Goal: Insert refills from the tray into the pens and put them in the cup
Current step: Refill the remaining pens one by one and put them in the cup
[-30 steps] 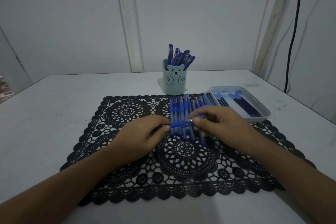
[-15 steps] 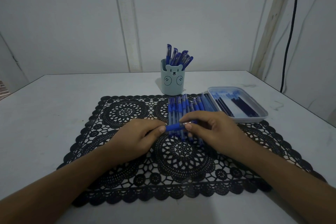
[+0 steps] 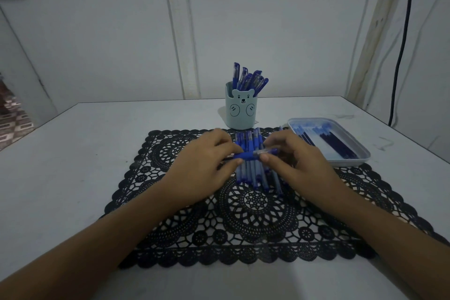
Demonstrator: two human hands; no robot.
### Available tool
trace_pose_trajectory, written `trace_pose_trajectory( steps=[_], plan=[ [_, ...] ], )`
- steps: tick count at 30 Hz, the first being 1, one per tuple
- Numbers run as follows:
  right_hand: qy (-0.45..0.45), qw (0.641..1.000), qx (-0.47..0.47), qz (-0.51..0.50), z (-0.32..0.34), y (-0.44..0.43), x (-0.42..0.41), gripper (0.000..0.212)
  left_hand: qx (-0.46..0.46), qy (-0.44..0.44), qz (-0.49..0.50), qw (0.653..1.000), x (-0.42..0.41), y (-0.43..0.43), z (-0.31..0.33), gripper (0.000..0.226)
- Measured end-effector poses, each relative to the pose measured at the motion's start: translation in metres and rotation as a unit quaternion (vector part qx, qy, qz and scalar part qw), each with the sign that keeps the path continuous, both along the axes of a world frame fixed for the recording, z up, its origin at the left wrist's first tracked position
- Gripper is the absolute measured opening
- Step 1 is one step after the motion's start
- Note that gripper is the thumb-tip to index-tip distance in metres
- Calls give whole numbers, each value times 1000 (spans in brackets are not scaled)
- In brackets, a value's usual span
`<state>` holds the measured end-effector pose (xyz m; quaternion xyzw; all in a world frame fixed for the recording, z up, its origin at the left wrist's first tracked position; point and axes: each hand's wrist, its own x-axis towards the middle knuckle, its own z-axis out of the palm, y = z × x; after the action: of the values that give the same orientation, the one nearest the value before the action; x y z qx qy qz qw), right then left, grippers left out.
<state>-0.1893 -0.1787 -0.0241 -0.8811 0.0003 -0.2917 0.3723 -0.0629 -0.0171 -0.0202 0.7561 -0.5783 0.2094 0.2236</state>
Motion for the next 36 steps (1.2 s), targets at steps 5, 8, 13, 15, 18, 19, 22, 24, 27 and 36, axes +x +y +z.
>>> trace_pose_trajectory(
  steps=[5, 8, 13, 15, 18, 19, 22, 24, 27, 36],
  plan=[
    [102, 980, -159, -57, -10, -13, 8, 56, -86, 76, 85, 990, 15, -1, 30, 20],
    [184, 955, -228, -47, -20, -16, 14, 52, -204, 211, 123, 948, 33, -16, 66, 11],
    [202, 953, -221, -45, -23, -19, 15, 51, -301, 293, 108, 901, 85, -64, 122, 11],
    [206, 951, -226, -41, -24, -20, 16, 56, -318, 292, 117, 895, 103, -83, 131, 13],
    [206, 951, -228, -38, -24, -21, 17, 53, -300, 299, 138, 895, 120, -107, 128, 15],
    [202, 952, -229, -38, -24, -21, 17, 51, -284, 301, 143, 899, 121, -113, 124, 15],
    [194, 951, -236, -39, -25, -23, 17, 50, -229, 303, 134, 915, 118, -126, 104, 33],
    [193, 951, -237, -38, -25, -23, 17, 50, -191, 296, 113, 929, 115, -128, 92, 60],
    [195, 950, -241, -36, -24, -22, 17, 50, -108, 270, 105, 951, 117, -129, 79, 57],
    [195, 950, -240, -35, -19, -20, 15, 49, -59, 278, 104, 953, 113, -113, 83, 45]
  ],
)
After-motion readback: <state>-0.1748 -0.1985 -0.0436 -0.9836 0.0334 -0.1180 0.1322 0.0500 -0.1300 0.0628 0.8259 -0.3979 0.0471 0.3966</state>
